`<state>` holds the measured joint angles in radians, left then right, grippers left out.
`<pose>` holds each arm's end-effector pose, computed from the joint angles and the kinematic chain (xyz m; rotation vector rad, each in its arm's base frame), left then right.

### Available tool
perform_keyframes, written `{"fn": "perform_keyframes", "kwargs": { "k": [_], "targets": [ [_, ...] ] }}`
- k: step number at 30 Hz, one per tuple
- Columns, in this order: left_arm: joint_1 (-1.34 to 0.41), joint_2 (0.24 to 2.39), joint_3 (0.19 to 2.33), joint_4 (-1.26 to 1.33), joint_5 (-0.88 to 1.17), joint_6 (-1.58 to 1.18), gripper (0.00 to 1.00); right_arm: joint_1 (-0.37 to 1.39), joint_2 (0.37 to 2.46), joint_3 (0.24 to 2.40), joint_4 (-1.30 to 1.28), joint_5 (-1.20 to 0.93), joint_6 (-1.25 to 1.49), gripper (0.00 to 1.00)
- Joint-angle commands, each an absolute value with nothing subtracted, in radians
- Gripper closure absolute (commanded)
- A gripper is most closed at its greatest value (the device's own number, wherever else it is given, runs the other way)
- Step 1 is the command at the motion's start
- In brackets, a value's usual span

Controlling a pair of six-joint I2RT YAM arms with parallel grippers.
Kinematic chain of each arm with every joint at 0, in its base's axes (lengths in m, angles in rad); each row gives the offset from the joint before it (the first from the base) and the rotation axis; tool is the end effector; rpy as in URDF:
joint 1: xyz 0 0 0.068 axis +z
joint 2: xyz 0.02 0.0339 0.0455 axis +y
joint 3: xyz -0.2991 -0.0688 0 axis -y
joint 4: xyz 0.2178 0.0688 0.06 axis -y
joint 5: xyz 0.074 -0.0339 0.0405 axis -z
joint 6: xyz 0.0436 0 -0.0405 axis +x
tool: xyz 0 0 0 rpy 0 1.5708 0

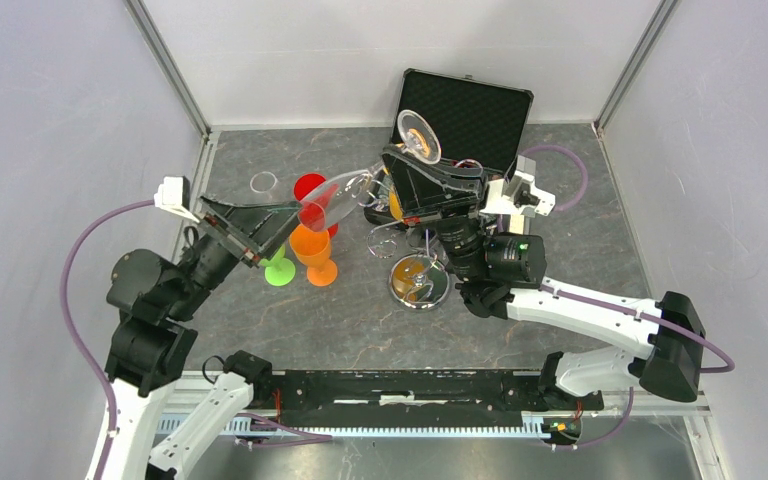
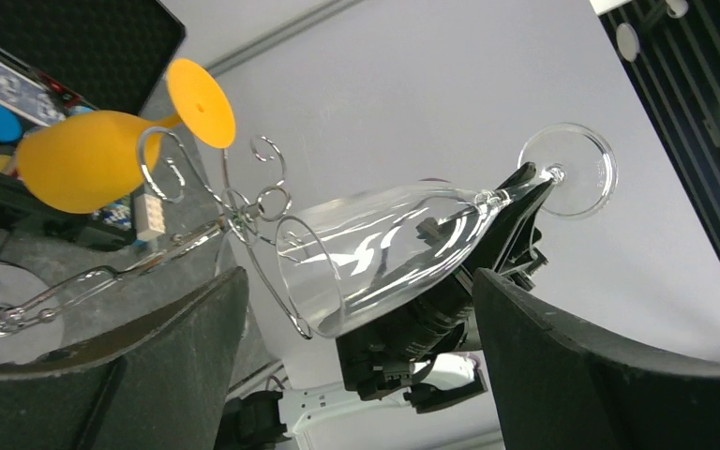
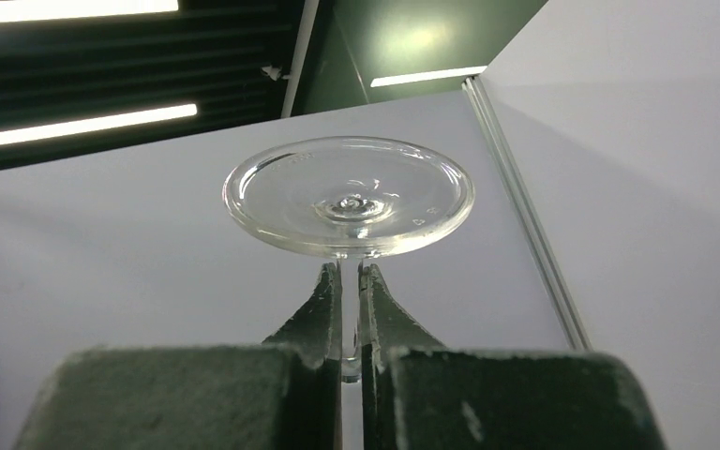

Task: Take the wine glass off the wine glass rack

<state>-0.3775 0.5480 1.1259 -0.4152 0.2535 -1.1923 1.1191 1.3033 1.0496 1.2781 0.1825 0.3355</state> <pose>0.0230 -0.0209 0.4574 -0.4054 1.5335 -1.4468 0.1064 0.2013 0.5052 -0.0473 0.6200 1.3620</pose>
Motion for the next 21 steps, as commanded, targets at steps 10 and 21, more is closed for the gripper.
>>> {"fn": "perform_keyframes", "kwargs": {
  "k": [10, 21],
  "targets": [
    [-0.378, 0.562, 1.004, -0.005, 0.44, -1.367, 0.4, 1.123, 1.271, 1.022, 1.374, 0.302, 0.457, 1.0],
    [-0.378, 0.553, 0.959, 0.273, 0.49, -1.473, 0.75, 1.122, 1.275, 1.007, 1.36, 0.368, 0.54, 1.0]
  ]
}}
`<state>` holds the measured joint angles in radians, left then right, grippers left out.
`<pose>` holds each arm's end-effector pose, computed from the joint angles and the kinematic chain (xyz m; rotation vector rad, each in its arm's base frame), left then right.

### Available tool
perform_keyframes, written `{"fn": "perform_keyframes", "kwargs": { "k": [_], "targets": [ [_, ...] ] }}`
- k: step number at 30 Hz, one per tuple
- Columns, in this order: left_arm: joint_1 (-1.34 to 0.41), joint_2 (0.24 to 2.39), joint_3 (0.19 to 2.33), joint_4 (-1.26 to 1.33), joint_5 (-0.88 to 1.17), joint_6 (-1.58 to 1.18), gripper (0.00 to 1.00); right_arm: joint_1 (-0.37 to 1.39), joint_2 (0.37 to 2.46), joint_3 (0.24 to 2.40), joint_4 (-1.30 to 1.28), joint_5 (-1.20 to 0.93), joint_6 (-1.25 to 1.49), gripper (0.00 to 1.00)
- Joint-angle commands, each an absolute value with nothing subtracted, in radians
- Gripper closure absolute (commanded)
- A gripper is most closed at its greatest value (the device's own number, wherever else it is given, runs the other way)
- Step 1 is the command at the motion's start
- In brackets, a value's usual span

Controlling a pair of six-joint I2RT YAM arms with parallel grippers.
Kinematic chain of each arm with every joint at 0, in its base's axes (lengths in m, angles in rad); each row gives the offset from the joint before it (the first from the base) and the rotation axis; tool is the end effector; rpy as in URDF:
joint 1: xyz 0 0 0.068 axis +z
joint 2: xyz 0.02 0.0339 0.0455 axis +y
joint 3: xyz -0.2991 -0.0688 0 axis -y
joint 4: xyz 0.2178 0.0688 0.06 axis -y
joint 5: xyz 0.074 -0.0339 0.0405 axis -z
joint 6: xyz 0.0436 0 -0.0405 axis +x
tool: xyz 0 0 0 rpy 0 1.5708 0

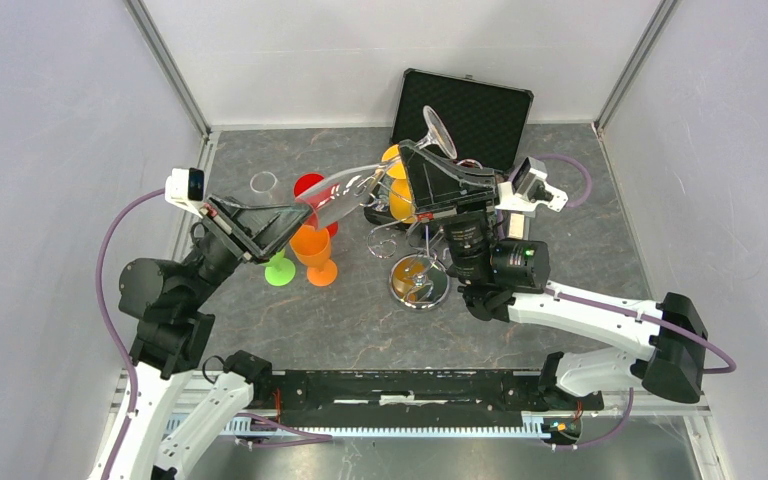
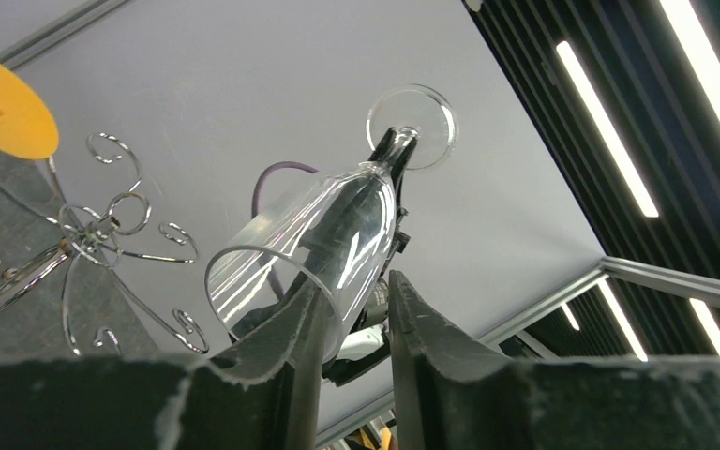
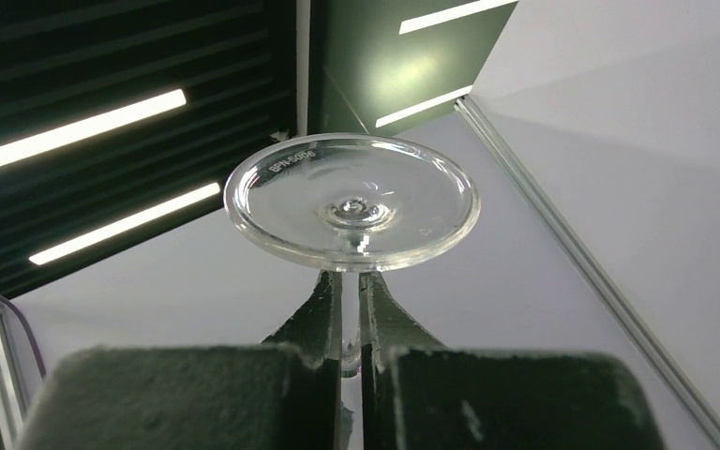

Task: Take the wine glass off the wine glass rack

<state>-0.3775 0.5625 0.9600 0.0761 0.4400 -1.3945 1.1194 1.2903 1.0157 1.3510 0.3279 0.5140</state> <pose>0.0355 -0.0340 0.4644 -0.2116 1.3302 -1.7819 0.1076 0.1899 0.5011 0.1773 0.6223 1.5016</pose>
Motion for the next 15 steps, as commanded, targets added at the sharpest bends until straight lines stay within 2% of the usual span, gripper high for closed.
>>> {"fn": "perform_keyframes", "kwargs": {
  "k": [1, 3, 6, 9, 11, 15],
  "targets": [
    [-0.378, 0.556, 0.956, 0.291, 0.499, -1.481, 0.78, 1.123, 1.276, 1.005, 1.358, 0.372, 0.547, 1.0],
    [-0.378, 0.565, 0.948, 0.323, 0.511, -1.492, 0.82, 1.123, 1.279, 1.003, 1.35, 0.377, 0.576, 1.0],
    [-0.379, 0.572, 0.938, 0.359, 0.527, -1.506, 0.82, 1.123, 1.277, 1.004, 1.318, 0.378, 0.629, 1.0],
    [-0.378, 0.575, 0.936, 0.371, 0.531, -1.507, 0.75, 1.123, 1.275, 1.006, 1.291, 0.376, 0.656, 1.0],
    [-0.378, 0.576, 0.94, 0.37, 0.531, -1.5, 0.66, 1.123, 1.276, 1.007, 1.283, 0.374, 0.662, 1.0],
    [-0.379, 0.585, 0.942, 0.365, 0.532, -1.498, 0.63, 1.123, 1.278, 1.006, 1.282, 0.363, 0.666, 1.0]
  ]
}}
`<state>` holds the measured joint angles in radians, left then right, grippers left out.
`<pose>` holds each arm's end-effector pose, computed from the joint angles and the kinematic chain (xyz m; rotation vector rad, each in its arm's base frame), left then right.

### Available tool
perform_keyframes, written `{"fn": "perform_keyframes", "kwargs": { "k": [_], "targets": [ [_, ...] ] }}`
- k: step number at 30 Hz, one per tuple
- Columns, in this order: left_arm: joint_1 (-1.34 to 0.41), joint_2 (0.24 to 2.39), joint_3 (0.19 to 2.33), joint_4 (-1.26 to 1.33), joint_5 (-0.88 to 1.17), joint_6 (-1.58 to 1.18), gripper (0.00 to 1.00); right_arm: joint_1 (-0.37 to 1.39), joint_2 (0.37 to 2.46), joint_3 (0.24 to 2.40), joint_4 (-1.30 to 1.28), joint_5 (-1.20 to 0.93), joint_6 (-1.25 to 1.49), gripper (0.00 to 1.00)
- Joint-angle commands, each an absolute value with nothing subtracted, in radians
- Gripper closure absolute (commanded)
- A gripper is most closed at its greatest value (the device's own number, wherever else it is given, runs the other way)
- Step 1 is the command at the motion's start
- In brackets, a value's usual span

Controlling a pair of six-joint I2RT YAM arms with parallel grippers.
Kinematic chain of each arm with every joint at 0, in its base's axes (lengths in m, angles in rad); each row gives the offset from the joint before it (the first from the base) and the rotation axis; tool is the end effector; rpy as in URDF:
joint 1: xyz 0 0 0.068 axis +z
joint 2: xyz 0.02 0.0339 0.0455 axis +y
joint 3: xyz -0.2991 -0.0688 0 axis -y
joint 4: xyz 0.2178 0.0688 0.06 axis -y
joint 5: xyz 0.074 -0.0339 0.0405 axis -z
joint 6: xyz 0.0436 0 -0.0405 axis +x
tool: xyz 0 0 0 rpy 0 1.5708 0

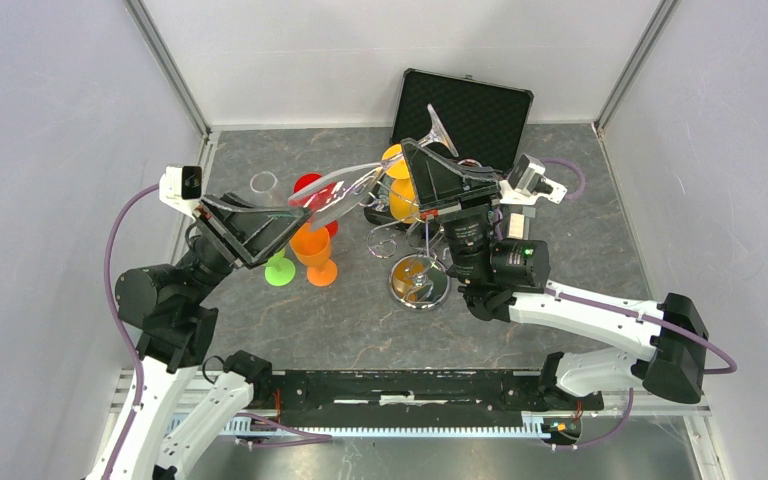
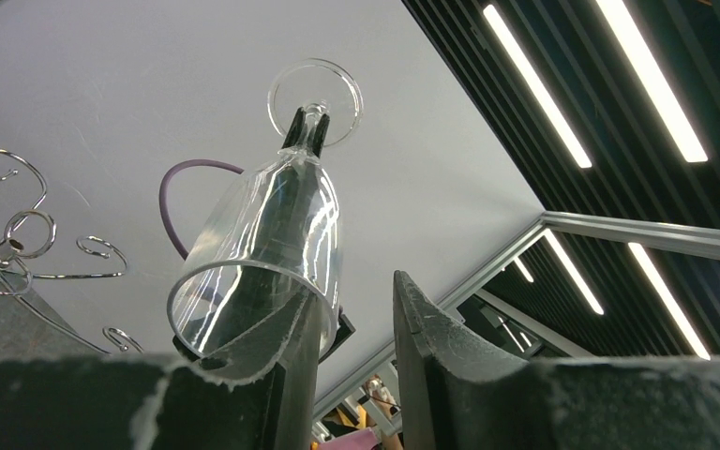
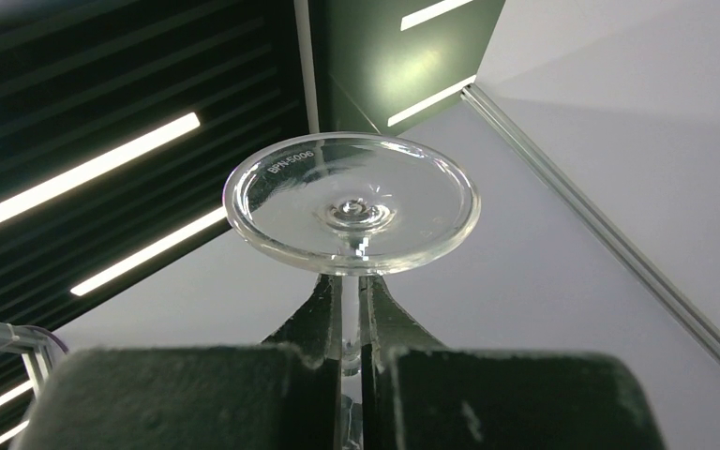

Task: Take the wine glass off the wine glass rack

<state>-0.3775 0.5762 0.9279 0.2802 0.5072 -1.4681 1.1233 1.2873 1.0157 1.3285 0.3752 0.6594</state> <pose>0.0326 -0.0357 0.4740 -0.0894 1.2234 -1.8878 0.1090 0.1901 0.4998 0.2702 0.6504 1.6220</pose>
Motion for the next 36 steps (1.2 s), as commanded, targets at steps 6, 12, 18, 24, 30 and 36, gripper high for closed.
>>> {"fn": "perform_keyframes", "kwargs": {
  "k": [6, 12, 18, 24, 30, 36],
  "targets": [
    [-0.378, 0.589, 0.934, 0.361, 0.523, -1.485, 0.79, 1.123, 1.285, 1.006, 1.282, 0.356, 0.671, 1.0],
    [-0.378, 0.587, 0.942, 0.329, 0.519, -1.449, 0.98, 1.123, 1.287, 1.005, 1.263, 0.356, 0.672, 1.0],
    [-0.379, 0.586, 0.961, 0.285, 0.516, -1.402, 0.98, 1.123, 1.279, 1.0, 1.258, 0.353, 0.652, 0.93],
    [-0.379, 0.607, 1.002, 0.234, 0.495, -1.337, 0.98, 1.122, 1.27, 0.99, 1.269, 0.344, 0.633, 0.69],
    [-0.378, 0.635, 1.027, 0.231, 0.459, -1.314, 0.98, 1.123, 1.257, 0.975, 1.296, 0.331, 0.613, 0.56],
    [-0.379, 0.647, 1.06, 0.23, 0.398, -1.267, 0.98, 1.121, 1.243, 0.963, 1.293, 0.323, 0.608, 0.42]
  ]
}}
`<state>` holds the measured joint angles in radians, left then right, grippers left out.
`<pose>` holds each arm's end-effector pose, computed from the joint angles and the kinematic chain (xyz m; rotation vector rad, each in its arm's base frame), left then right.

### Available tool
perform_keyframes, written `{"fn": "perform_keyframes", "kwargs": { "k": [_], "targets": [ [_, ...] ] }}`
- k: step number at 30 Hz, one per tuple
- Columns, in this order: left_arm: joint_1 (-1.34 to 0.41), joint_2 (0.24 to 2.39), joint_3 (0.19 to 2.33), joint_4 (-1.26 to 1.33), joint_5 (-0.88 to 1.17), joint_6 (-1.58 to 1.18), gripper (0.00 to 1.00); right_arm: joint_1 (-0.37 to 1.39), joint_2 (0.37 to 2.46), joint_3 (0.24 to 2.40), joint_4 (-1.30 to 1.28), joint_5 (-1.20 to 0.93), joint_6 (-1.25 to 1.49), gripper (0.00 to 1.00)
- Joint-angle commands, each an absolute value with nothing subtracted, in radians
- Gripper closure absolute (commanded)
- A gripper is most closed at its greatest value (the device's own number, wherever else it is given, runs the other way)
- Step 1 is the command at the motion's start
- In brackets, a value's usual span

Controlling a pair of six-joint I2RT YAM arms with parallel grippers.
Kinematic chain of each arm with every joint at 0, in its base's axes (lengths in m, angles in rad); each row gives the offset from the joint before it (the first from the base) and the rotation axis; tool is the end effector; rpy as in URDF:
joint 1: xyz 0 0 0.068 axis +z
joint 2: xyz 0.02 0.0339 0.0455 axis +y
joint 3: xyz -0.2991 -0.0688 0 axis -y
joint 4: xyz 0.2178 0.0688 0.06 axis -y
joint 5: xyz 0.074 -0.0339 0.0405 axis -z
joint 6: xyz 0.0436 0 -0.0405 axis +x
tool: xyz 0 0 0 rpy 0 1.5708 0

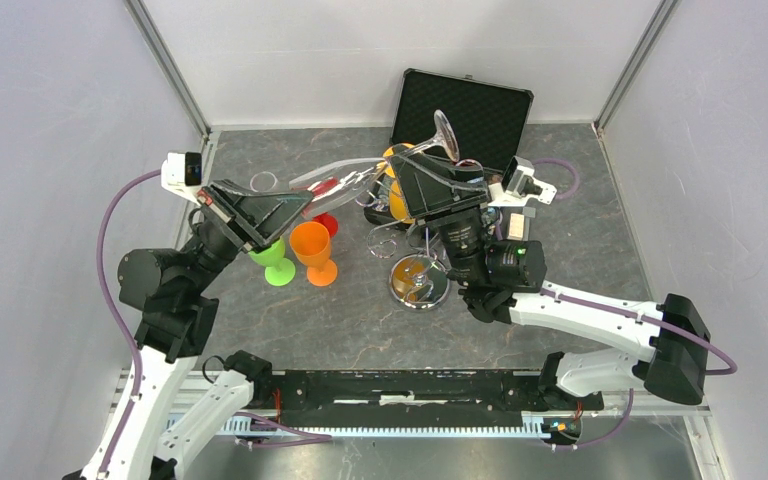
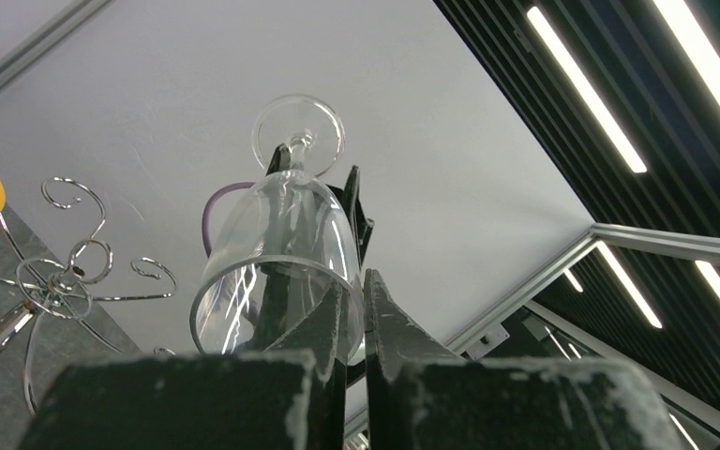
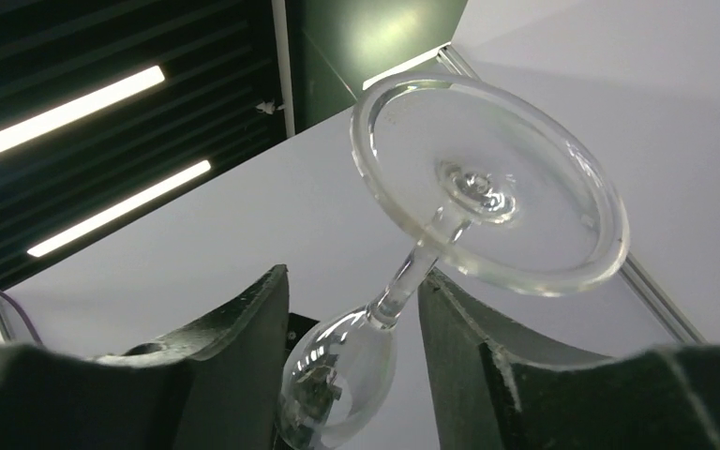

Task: Take the wine glass off the wine glass rack

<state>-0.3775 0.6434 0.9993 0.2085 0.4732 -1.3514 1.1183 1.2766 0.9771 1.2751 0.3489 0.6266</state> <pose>0.0478 -0.0403 0.4854 -0.0930 1.2525 -1.7700 0.1111 0.1945 0.4880 0.2064 0.7297 1.5675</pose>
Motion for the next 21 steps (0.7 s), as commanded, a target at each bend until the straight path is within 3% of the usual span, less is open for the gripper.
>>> {"fn": "perform_keyframes", "kwargs": {
  "k": [1, 6, 12, 21],
  "targets": [
    [-0.379, 0.646, 1.068, 0.229, 0.386, -1.256, 0.98, 1.121, 1.237, 0.956, 1.294, 0.325, 0.607, 0.38],
    [-0.379, 0.665, 1.139, 0.181, 0.331, -1.195, 0.98, 1.121, 1.219, 0.912, 1.312, 0.341, 0.625, 0.28],
    [-0.378, 0.68, 1.237, 0.028, 0.233, -1.05, 0.98, 1.121, 1.187, 0.883, 1.288, 0.34, 0.623, 0.24],
    [-0.378, 0.647, 1.394, -0.53, -0.377, -0.594, 0.98, 1.121, 1.066, 0.837, 1.099, 0.337, 0.549, 0.22]
  ]
}}
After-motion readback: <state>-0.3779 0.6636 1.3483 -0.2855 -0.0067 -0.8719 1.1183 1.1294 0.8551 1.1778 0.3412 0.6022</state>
